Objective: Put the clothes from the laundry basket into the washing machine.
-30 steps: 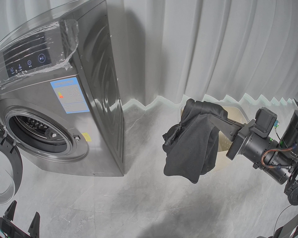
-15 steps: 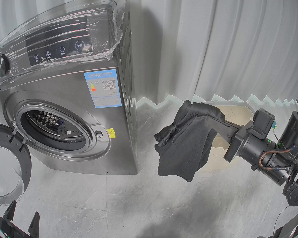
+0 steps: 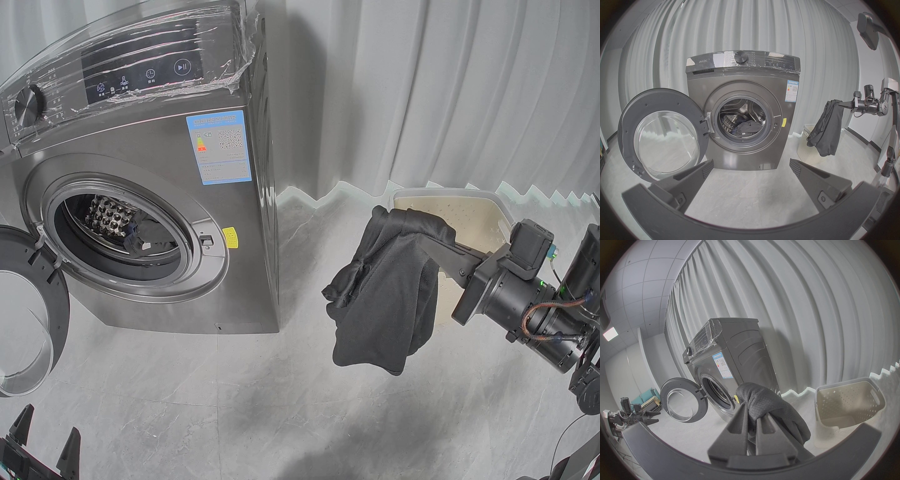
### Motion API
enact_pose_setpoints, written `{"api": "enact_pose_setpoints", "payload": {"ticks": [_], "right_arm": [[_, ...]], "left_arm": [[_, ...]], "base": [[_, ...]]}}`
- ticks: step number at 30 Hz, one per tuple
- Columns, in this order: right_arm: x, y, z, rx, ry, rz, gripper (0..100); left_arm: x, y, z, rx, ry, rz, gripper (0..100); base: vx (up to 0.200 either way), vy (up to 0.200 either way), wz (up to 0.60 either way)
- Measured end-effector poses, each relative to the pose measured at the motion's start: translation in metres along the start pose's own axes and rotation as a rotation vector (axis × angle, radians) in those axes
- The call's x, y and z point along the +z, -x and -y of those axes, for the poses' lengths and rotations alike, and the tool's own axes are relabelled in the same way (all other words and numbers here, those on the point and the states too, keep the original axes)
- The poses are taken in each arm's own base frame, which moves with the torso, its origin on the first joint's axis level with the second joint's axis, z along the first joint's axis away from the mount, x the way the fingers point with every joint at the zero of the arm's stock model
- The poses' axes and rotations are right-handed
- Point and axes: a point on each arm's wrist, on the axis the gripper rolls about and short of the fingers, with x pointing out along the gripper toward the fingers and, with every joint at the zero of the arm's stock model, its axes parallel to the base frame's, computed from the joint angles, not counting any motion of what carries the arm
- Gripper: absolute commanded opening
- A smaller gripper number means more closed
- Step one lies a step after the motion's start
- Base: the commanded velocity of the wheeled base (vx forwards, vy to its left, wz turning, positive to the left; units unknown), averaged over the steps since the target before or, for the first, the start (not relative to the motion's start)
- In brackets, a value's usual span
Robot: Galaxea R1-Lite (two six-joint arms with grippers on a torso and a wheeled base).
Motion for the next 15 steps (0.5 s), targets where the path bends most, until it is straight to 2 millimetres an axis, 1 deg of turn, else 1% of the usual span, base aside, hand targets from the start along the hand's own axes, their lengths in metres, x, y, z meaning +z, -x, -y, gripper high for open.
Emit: {"api": "enact_pose_setpoints", "payload": {"ticks": [15], "right_arm": [[0.0001,-0.0009,-0.0001,0.000,-0.002,0.002,0]], "left_arm": [[0.0000,0.0000,0.0000,-0.001,0.000,0.000,100]], "base": [[0.000,0.200,0.00]]}}
